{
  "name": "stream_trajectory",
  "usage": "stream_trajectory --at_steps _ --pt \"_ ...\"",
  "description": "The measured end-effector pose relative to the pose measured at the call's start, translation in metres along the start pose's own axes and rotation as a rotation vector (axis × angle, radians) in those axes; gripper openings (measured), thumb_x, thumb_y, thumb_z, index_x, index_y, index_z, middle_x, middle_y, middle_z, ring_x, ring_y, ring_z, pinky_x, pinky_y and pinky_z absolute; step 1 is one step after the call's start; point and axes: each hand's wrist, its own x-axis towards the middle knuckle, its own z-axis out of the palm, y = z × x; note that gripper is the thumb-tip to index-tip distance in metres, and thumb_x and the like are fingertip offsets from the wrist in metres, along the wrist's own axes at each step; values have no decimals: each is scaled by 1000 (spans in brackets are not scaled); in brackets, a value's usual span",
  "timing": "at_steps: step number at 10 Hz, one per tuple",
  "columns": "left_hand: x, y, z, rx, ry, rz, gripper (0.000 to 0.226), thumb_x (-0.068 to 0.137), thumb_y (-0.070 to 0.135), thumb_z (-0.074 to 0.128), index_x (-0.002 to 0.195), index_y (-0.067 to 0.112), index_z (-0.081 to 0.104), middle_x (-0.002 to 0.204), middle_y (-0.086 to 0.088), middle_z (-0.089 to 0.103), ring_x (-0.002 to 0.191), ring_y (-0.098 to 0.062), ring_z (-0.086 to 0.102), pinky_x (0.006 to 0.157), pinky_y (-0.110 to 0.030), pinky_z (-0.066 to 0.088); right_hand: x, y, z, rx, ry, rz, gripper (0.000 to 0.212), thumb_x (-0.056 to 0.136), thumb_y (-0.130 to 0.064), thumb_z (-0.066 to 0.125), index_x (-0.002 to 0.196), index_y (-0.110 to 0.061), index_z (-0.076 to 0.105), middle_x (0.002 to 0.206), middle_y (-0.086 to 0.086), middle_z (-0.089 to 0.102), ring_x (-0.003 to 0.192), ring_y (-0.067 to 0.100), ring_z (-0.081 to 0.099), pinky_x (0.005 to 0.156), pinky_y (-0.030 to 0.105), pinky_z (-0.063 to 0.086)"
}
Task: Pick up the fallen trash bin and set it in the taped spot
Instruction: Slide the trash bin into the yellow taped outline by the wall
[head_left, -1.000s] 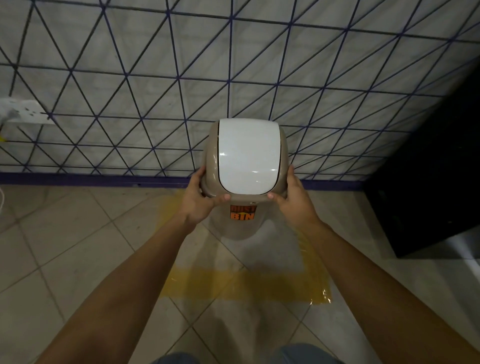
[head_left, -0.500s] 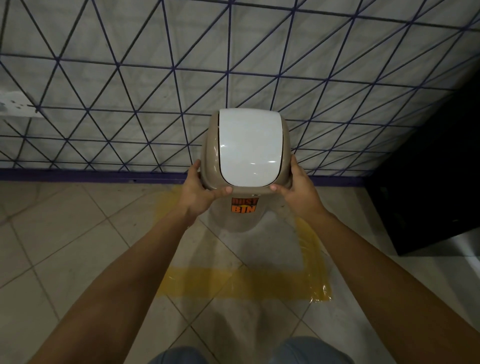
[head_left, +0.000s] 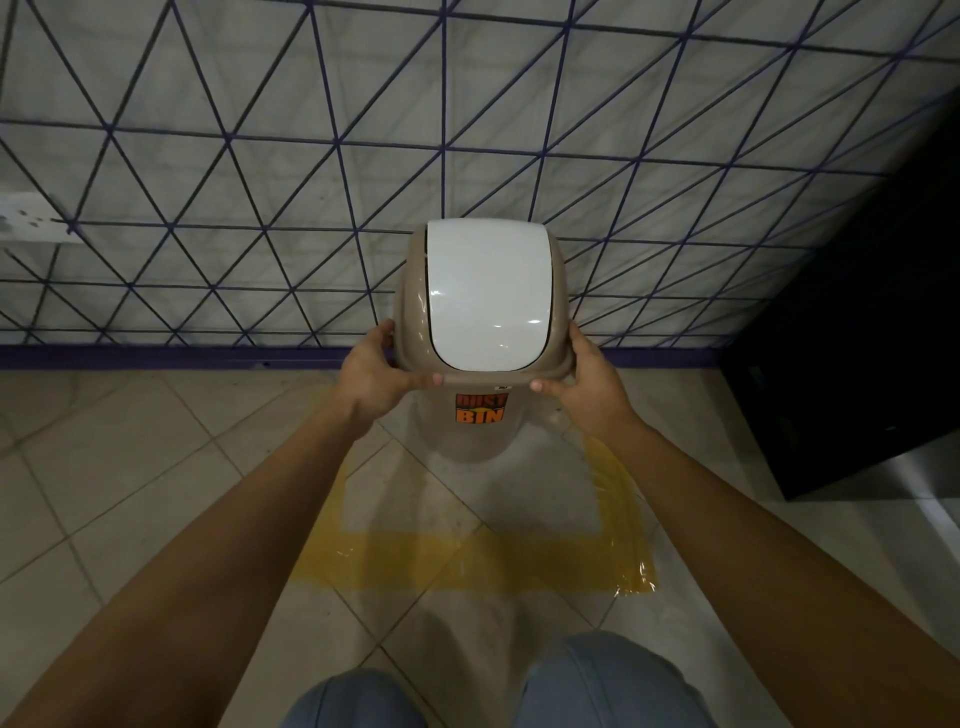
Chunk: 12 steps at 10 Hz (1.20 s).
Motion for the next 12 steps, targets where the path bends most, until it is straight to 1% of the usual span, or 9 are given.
stream_trajectory --at_steps 2,3,4,7,8,9,10,11,12 --pt "-4 0 0 18 12 13 94 64 12 82 143 16 31 138 -5 49 125 -24 47 103 -46 43 1 -2 3 -38 -5 -11 90 74 -7 75 147 -18 23 147 5 38 134 19 37 111 34 31" --pt "-5 3 3 111 48 77 94 67 13 81 144 19 28 143 -6 42 128 -25 44 103 -48 43 3 -3 7 -76 40 -2 99 74 -13 77 150 -16 13 154 5 27 141 21 26 115 40 25" --pt "-6 4 7 197 68 134 89 70 12 78 144 22 30 143 -6 41 130 -25 41 105 -48 41 4 -6 11 -86 61 -5 101 74 -12 76 151 -17 10 155 4 25 142 21 23 116 42 23" --pt "-6 6 9 293 102 121 87 71 15 77 144 22 30 141 -5 45 130 -25 41 106 -45 39 5 -8 15 -79 77 38 103 75 -8 75 151 -19 7 156 2 23 142 20 22 116 43 24" --pt "-10 7 13 318 170 131 84 71 16 78 142 22 34 137 -4 49 127 -23 44 103 -41 39 3 -10 14 -86 84 30 102 75 -11 76 151 -19 9 155 3 24 142 20 23 116 43 24" --pt "-19 4 20 338 272 180 78 71 18 78 139 19 39 133 -6 51 122 -22 47 101 -35 39 -1 -12 12 -75 85 20 97 75 -20 77 149 -18 14 153 3 30 141 21 26 113 46 30" --pt "-29 5 24 334 336 202 75 72 22 77 138 16 41 133 -6 51 124 -22 44 102 -33 36 -5 -15 9 -96 117 37 90 76 -28 75 147 -18 21 151 4 34 139 22 29 112 47 32" --pt "-37 11 23 367 345 238 67 75 24 74 134 17 44 132 -7 51 124 -23 42 98 -31 36 -8 -21 1 -128 127 87 91 79 -35 72 148 -16 16 154 7 27 141 25 24 114 40 25" --pt "-53 35 21 383 315 293 56 79 18 70 130 16 49 127 -10 54 120 -27 46 89 -25 34 -20 -39 -12 -160 109 104 91 80 -40 69 149 -15 15 155 7 23 142 24 22 111 35 23"
